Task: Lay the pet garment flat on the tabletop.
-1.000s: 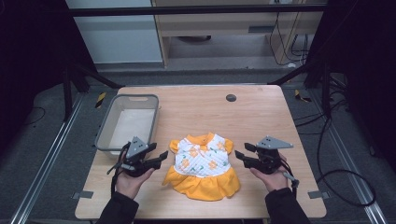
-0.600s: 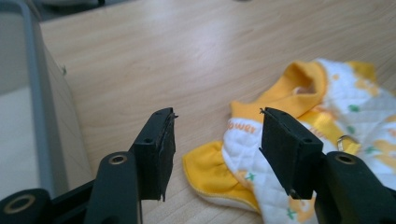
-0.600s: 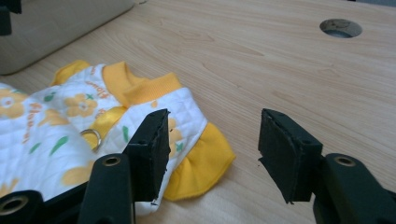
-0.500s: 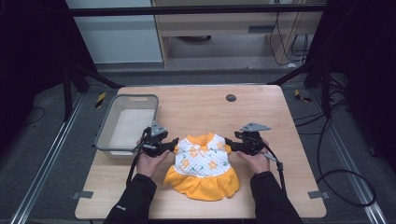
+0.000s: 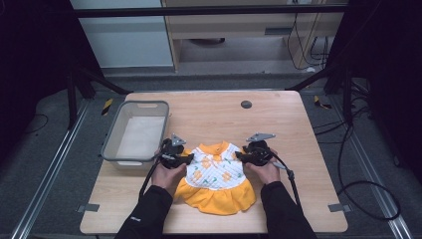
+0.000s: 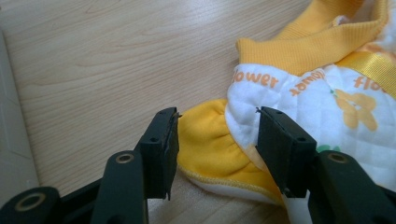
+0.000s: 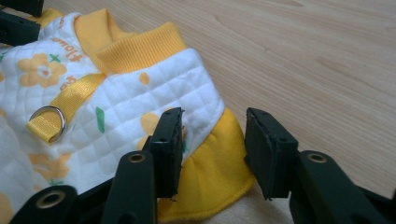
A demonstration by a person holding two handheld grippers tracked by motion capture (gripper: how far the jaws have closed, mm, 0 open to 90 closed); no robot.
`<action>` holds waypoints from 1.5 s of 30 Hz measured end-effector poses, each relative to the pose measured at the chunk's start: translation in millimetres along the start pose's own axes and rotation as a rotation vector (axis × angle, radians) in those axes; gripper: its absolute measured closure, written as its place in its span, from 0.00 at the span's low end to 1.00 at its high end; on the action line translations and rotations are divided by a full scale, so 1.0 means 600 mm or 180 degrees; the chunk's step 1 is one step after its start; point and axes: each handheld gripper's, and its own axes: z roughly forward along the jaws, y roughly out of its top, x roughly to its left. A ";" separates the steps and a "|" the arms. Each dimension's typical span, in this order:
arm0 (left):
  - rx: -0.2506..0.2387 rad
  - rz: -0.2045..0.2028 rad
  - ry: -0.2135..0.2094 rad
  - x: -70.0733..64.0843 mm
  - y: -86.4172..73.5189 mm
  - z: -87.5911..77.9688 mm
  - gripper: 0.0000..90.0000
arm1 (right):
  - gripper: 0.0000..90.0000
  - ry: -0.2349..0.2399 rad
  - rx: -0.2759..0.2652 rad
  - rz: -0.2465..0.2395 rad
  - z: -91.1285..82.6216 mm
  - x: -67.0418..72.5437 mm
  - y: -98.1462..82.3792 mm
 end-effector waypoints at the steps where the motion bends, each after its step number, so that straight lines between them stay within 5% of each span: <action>1: 0.0022 -0.0017 -0.0018 -0.001 -0.001 0.004 0.57 | 0.70 0.0008 0.0031 -0.0014 0.002 0.001 -0.001; 5: 0.0039 -0.0039 -0.0030 -0.004 -0.001 0.006 0.63 | 0.78 0.0001 0.0072 -0.0060 0.004 0.007 -0.001; 10: 0.0073 -0.0040 -0.0074 -0.011 0.002 0.006 0.87 | 0.89 0.0045 0.0082 -0.0082 0.000 0.009 0.000; 14: 0.0069 -0.0054 -0.0052 -0.013 0.005 0.000 0.92 | 0.90 0.0030 0.0036 -0.0119 -0.007 0.013 0.003; 20: -0.0330 -0.0020 -0.0035 -0.013 0.025 -0.042 0.92 | 0.90 0.0054 -0.0243 -0.0186 -0.036 0.020 0.022; 23: -0.0608 0.0089 0.0070 -0.012 0.064 -0.078 0.92 | 0.90 0.0006 -0.0574 -0.0192 -0.062 0.021 0.051; 26: -0.0713 0.0063 0.0152 -0.009 0.086 -0.087 0.90 | 0.89 -0.0122 -0.0766 -0.0203 -0.071 0.022 0.068; 28: -0.0803 -0.0027 0.0313 0.003 0.108 -0.084 0.78 | 0.80 -0.0448 -0.0926 -0.0238 -0.070 0.019 0.089; 31: -0.0812 -0.0196 0.0340 0.018 0.113 -0.086 0.55 | 0.70 -0.0661 -0.0860 -0.0216 -0.063 0.013 0.096; 38: -0.0903 -0.0343 0.0200 0.036 0.083 -0.124 0.49 | 0.62 -0.0536 -0.0748 -0.0185 -0.086 0.010 0.070; 45: -0.0859 -0.0268 -0.0053 0.020 0.038 -0.171 0.48 | 0.53 -0.0313 -0.0666 -0.0094 -0.143 0.017 0.027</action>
